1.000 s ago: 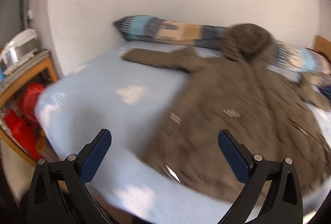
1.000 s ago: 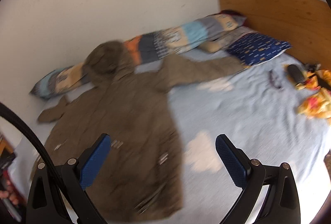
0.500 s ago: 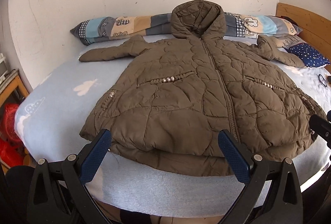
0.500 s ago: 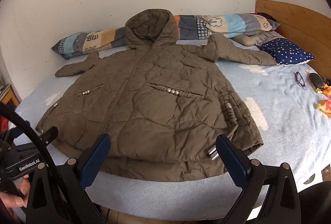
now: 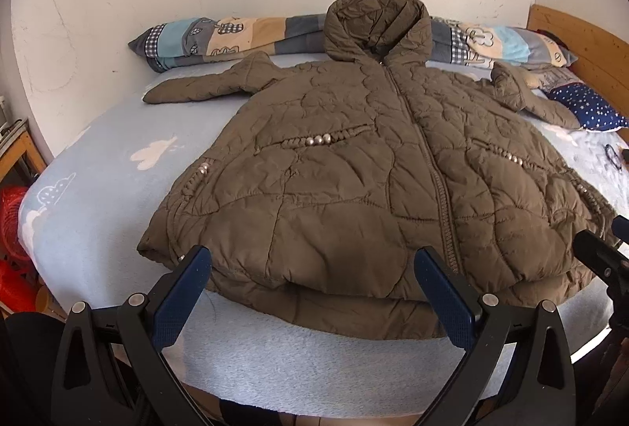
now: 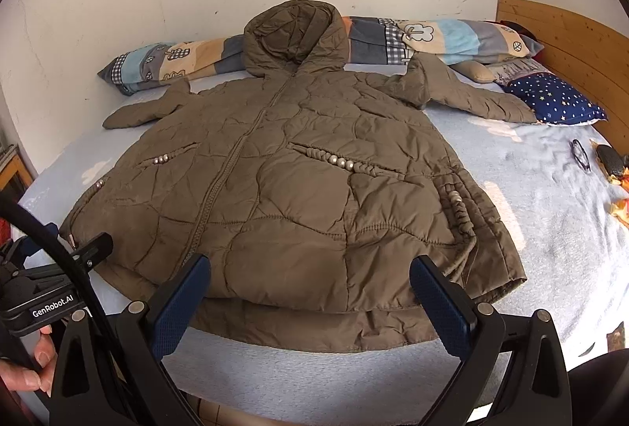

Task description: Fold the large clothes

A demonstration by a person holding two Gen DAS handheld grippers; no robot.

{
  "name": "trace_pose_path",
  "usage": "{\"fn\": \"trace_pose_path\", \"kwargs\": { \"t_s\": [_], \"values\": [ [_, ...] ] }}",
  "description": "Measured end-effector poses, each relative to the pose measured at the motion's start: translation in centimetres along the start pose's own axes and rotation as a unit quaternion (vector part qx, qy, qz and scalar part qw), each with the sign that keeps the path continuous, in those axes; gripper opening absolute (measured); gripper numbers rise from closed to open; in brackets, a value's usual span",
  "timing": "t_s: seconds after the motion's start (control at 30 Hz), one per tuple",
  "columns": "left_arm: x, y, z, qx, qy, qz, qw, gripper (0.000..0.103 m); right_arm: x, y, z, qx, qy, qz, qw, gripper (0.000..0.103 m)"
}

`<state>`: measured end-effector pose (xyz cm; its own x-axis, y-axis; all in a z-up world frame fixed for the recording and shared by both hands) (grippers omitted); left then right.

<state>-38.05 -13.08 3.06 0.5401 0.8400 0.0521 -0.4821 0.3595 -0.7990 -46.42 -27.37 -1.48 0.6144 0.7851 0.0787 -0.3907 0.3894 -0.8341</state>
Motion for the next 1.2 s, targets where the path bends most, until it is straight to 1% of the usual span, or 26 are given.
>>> {"fn": "trace_pose_path", "kwargs": {
  "t_s": [0.17, 0.23, 0.37, 0.6, 0.8, 1.2],
  "values": [
    [-0.3, -0.7, 0.9, -0.021, 0.005, -0.003, 0.9998, 0.103, 0.4, -0.8, 0.7, -0.027, 0.006, 0.017, 0.999, 0.103],
    [-0.4, -1.0, 1.3, -0.028, 0.007, -0.003, 0.9996, 0.103, 0.7, -1.3, 1.4, -0.045, 0.011, 0.027, 0.999, 0.103],
    [-0.5, -1.6, 2.1, -0.035, 0.012, 0.002, 0.9993, 0.103, 1.2, -2.1, 2.6, -0.074, 0.005, 0.039, 0.996, 0.103],
    [-0.7, -2.7, 3.8, -0.057, 0.015, 0.006, 0.9983, 0.103, 1.4, -2.5, 3.4, -0.086, 0.001, 0.045, 0.995, 0.103],
    [-1.2, -3.1, 4.9, -0.063, 0.015, 0.001, 0.9979, 0.103, 1.3, -2.5, 4.1, -0.094, -0.005, 0.046, 0.995, 0.103],
    [-2.8, -4.5, 8.5, -0.091, 0.01, -0.02, 0.9956, 0.103, -1.7, -2.9, 6.0, -0.104, -0.005, -0.001, 0.995, 0.103]
  ]
}}
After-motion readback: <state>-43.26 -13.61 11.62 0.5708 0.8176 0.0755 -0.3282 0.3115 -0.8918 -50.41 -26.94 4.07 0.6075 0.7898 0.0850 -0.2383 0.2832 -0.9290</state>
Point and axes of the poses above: each gripper's, at about its wrist camera, not at the fingertips, and z roughly against the way its jaws point, x to its left, y to its underside, the point moved 8 cm from there along -z, roughly the way its jaws point, and after that the axes turned 5 degrees about -x, right-handed, at the moved point
